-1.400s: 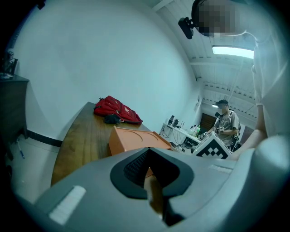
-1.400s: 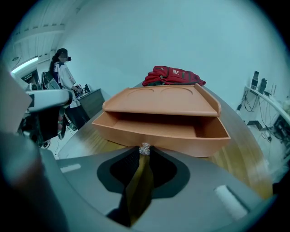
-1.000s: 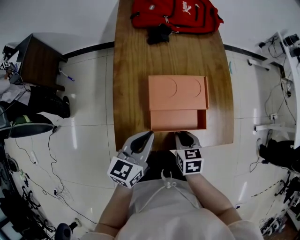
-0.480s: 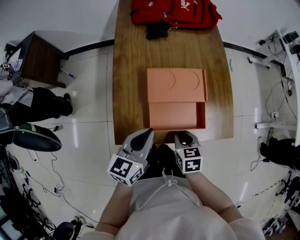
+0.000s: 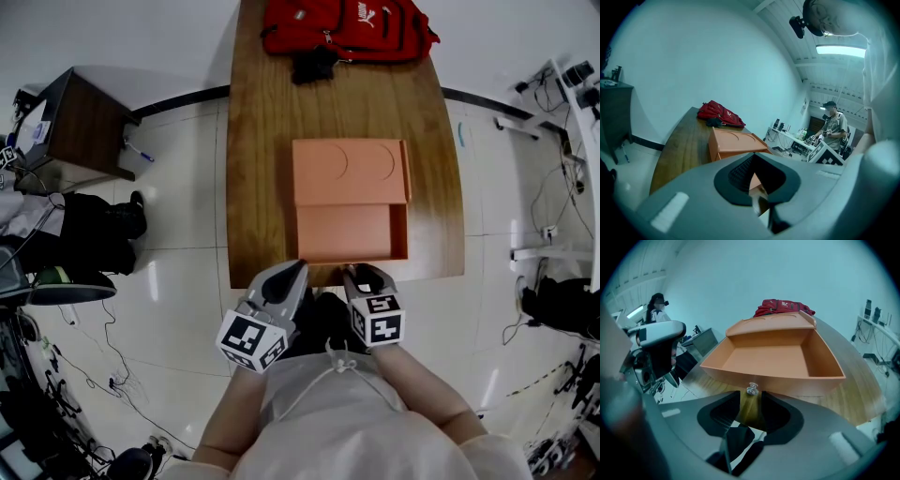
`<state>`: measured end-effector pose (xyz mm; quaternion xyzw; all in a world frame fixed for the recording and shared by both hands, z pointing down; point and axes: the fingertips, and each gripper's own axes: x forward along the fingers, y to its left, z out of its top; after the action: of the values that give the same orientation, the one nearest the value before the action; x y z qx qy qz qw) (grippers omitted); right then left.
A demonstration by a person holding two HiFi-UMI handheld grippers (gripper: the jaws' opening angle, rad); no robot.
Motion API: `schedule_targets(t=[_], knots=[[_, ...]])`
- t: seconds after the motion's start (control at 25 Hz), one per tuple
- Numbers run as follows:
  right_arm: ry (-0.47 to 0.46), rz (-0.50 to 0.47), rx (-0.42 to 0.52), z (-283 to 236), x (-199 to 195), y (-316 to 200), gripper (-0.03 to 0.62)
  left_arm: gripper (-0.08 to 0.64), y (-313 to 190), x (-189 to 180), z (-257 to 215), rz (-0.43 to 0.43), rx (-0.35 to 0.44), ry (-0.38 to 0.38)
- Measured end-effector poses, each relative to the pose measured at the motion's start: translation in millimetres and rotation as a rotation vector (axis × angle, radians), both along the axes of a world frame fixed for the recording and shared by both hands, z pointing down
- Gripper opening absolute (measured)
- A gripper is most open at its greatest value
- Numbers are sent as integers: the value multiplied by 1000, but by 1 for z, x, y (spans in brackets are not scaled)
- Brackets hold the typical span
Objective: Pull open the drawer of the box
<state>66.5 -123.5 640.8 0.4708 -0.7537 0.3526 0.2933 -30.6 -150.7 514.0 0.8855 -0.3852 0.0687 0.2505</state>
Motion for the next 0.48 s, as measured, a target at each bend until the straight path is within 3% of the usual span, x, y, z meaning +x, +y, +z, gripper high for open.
schedule_targets(t=[0.12, 0.24, 0.36, 0.48], knots=[[-14, -12, 28, -14, 2, 4, 135, 5, -1, 1, -4, -1, 16, -1], [27, -72, 123, -38, 10, -5, 126, 5, -9, 5, -15, 0, 49, 0], [33, -73, 211, -66, 19, -19, 66, 5, -17, 11, -29, 7, 85, -3], [-30, -34, 273, -96, 25, -33, 6, 5, -23, 20, -50, 10, 129, 0]])
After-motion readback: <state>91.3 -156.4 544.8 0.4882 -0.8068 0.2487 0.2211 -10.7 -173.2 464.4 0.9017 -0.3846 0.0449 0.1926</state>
